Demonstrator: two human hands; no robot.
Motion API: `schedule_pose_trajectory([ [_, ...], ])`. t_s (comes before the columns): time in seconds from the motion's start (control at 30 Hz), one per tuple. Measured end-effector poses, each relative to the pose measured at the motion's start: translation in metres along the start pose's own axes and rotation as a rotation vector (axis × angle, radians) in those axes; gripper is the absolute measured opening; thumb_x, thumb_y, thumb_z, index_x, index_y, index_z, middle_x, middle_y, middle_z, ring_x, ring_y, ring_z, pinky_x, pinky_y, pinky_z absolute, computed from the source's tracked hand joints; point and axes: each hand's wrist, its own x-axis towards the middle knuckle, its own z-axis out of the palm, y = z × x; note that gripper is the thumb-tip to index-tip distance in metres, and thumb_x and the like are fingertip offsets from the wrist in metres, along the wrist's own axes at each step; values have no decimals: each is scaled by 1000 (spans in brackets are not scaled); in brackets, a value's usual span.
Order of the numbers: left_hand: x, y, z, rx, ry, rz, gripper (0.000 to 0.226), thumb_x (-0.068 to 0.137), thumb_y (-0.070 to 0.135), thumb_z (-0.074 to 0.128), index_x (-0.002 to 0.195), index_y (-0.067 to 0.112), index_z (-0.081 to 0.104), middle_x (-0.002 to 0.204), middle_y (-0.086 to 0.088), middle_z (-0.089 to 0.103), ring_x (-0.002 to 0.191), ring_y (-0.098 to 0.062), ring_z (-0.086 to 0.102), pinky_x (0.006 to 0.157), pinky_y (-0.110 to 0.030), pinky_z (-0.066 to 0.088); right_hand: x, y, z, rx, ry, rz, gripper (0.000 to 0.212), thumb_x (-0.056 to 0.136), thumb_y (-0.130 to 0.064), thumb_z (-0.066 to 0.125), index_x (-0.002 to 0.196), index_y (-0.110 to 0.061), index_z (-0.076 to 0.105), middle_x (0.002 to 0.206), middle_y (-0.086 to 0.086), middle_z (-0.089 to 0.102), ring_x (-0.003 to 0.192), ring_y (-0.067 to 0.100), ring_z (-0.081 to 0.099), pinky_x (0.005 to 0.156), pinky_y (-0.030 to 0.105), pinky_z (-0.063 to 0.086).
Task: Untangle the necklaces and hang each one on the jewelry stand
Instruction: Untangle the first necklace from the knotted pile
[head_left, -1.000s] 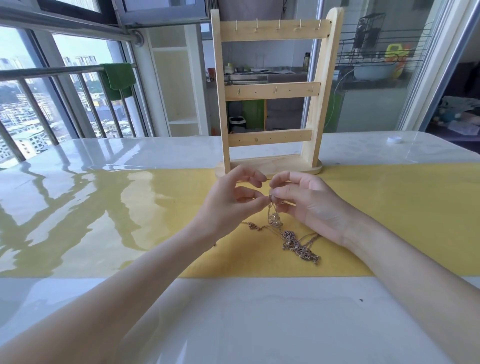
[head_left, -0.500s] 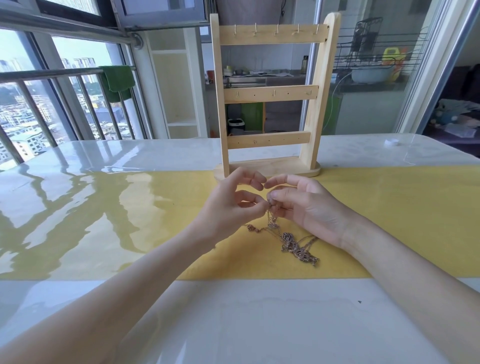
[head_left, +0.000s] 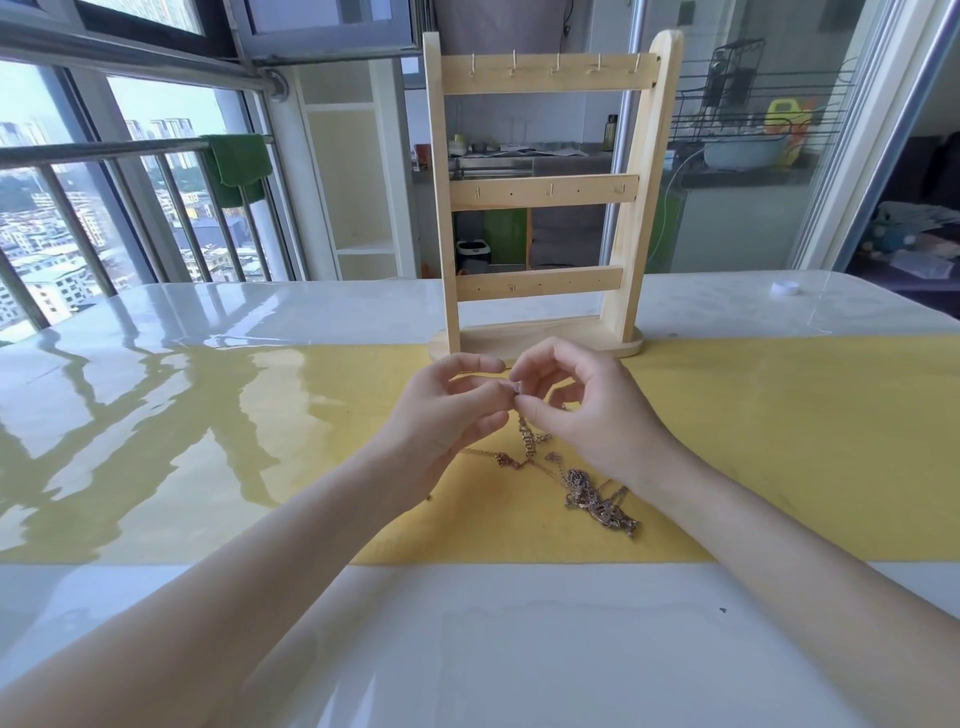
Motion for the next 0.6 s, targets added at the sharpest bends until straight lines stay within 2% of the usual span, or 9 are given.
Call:
schedule_pose_trajectory([
  [0.17,-1,0,-2,31,-9,13,17,83,4,67,97,9,58,71,2,68,66,-7,64,69,-20,55,0,4,0,10,37,42,24,81,-6,71,87,-26,58,81,-9,62,75,3,58,71,22,48],
  [0.33,1,0,-3,87,-16,24,15,81,8,69,88,13,58,66,6,62,62,-2,59,66,-18,47,1,5,-2,118,-6,109,24,81,-6,71,90,-24,58,81,-6,68,76,8,59,73,26,48],
  [0.5,3,1,-3,90,-39,37,15,78,9,70,86,13,58,66,5,57,63,-4,55,61,-15,46,1,3,-6,233,-26,171,22,81,-8,71,95,-20,60,82,-4,68,79,6,59,70,16,46],
  [0.6,0,2,-3,78,-95,53,22,70,19,70,88,16,57,70,7,58,66,-2,56,60,-15,47,1,2,-8,382,-24,221,20,81,-6,69,96,-15,61,79,-2,67,77,9,57,65,16,45],
])
